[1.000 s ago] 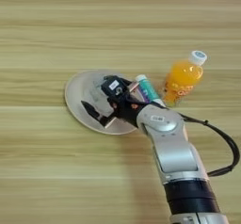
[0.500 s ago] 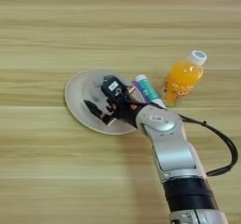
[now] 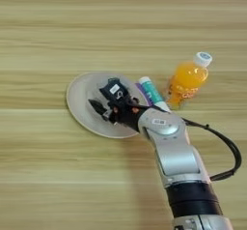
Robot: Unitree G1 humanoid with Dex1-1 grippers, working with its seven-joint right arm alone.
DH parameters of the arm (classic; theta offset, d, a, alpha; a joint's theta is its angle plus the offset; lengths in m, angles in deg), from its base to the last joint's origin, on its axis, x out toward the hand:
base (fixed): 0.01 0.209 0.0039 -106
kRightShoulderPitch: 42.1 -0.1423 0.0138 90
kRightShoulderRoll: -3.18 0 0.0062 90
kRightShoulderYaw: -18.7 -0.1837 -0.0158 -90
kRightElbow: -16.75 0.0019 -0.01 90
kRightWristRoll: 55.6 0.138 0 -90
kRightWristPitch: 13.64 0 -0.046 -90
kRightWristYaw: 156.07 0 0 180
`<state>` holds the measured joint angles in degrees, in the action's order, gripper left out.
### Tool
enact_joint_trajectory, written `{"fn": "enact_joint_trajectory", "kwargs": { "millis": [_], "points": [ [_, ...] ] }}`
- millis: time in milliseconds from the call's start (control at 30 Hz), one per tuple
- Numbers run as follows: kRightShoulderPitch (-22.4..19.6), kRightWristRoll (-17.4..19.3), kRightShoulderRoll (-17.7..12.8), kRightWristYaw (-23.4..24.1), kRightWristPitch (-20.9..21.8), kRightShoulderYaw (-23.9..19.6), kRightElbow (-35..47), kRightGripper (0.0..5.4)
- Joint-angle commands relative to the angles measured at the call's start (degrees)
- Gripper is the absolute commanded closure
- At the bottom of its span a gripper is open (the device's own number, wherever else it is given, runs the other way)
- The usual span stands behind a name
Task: Move the objects on the table
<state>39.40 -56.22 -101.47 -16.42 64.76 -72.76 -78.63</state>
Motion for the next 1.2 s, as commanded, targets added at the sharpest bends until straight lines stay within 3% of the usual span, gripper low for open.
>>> {"fn": "enact_joint_trajectory", "kwargs": {
  "millis": [33,467,733,1000,1200],
  "points": [
    [-3.83,0.76,-1.44,1.29,2.24,-1.42,1.76,3.69],
    [-6.5,1.43,-0.93,1.32,1.79,-1.42,3.79,3.72],
    [-10.72,3.6,3.35,1.81,-0.06,-0.21,8.19,3.85],
    [-13.09,3.49,7.47,1.33,-1.64,4.31,11.2,3.85],
    [-14.19,2.62,10.87,-0.23,-3.44,11.01,13.62,3.85]
  ]
}}
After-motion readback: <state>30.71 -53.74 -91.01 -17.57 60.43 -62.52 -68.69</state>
